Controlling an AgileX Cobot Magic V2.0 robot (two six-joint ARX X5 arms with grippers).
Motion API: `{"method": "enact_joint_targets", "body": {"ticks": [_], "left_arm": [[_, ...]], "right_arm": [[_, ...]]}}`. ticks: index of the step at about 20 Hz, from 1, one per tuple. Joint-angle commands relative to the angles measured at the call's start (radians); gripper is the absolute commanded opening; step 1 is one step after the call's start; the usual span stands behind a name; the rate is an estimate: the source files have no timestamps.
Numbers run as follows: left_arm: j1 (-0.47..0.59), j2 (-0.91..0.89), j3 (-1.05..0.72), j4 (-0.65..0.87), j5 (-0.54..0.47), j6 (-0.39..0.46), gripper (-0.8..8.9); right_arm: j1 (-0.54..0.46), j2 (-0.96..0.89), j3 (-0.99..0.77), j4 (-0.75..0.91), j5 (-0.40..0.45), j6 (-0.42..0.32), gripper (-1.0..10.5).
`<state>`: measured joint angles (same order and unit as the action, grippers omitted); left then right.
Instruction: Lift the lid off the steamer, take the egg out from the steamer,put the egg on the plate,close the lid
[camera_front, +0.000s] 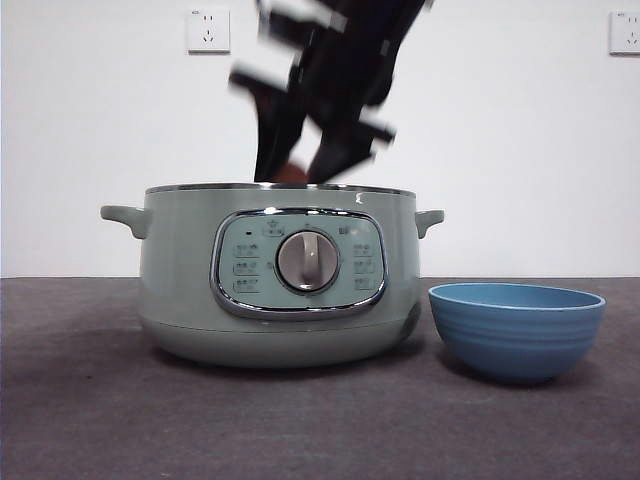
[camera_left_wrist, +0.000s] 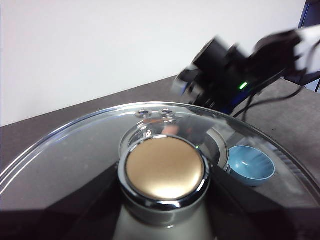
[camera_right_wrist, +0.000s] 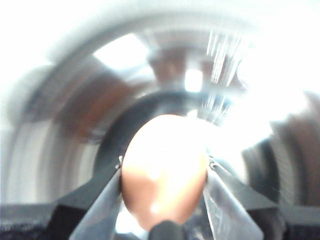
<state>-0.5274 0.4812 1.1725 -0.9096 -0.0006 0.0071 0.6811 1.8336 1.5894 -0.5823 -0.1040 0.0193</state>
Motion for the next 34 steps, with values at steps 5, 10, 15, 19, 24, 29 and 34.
{"method": "enact_joint_targets", "body": {"ticks": [5,10,15,19,24,29,34], "left_arm": [[-0.002,-0.011,0.014,0.070,0.003,-0.004,-0.09],[-0.002,-0.011,0.014,0.070,0.004,-0.006,-0.08],[-0.002,-0.011,0.014,0.070,0.006,-0.006,-0.08],[-0.002,-0.011,0.014,0.066,0.006,-0.006,-0.09],[-0.002,-0.011,0.014,0.046,0.006,-0.006,-0.08],[-0.002,-0.011,0.014,0.039,0.006,-0.006,-0.08],[-0.002,-0.011,0.014,0.038,0.005,-0.006,-0.09]], "right_arm": [[-0.006,-0.394,0.005,-0.299,0.185,-0.028,-0.2],[-0.088,-0.570,-0.105,-0.428,0.189,-0.022,-0.2],[-0.129,-0.637,-0.443,-0.280,0.181,-0.010,-0.2],[-0.148,-0.594,-0.649,-0.060,0.151,-0.010,-0.2],[-0.178,-0.435,-0.699,0.072,0.154,-0.015,-0.2],[-0.196,-0.282,-0.699,0.156,0.128,-0.017,-0.2],[-0.196,-0.219,-0.699,0.167,0.128,-0.017,-0.2]]}}
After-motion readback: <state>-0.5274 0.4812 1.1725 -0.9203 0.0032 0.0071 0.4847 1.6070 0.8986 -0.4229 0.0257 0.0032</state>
